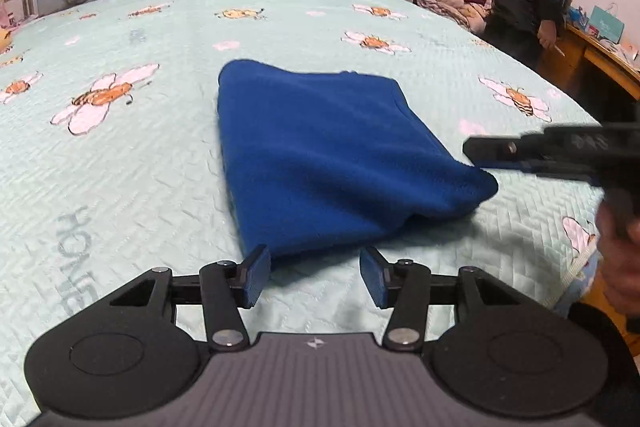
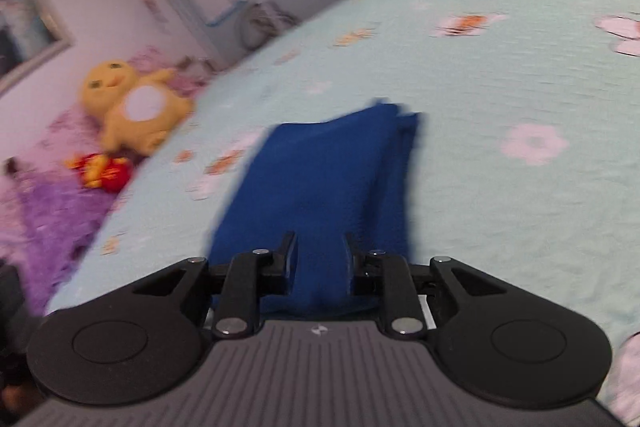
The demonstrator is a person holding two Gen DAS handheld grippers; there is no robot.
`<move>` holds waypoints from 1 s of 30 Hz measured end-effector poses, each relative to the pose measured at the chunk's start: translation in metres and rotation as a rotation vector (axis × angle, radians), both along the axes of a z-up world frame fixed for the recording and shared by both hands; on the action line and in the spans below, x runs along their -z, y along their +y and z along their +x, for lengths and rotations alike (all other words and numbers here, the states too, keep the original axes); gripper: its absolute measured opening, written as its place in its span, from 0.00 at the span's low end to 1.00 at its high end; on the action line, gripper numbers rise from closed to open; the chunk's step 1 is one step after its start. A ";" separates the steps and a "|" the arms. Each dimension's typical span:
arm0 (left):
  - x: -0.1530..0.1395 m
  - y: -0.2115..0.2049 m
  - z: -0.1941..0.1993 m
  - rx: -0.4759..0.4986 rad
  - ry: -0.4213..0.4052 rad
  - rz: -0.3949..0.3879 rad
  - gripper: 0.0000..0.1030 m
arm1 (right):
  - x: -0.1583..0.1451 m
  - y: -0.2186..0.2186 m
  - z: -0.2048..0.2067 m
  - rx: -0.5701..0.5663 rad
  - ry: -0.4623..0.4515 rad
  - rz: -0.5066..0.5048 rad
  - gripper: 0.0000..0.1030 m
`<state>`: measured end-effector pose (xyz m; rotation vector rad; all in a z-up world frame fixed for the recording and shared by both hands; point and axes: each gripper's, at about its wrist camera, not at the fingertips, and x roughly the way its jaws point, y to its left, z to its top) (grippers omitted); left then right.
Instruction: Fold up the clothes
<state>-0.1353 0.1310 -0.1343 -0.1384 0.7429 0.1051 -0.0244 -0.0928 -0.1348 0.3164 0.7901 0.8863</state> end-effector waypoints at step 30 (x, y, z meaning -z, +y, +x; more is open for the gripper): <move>0.031 0.013 0.004 0.079 -0.049 -0.024 0.58 | 0.040 0.203 0.173 0.010 0.377 0.044 0.00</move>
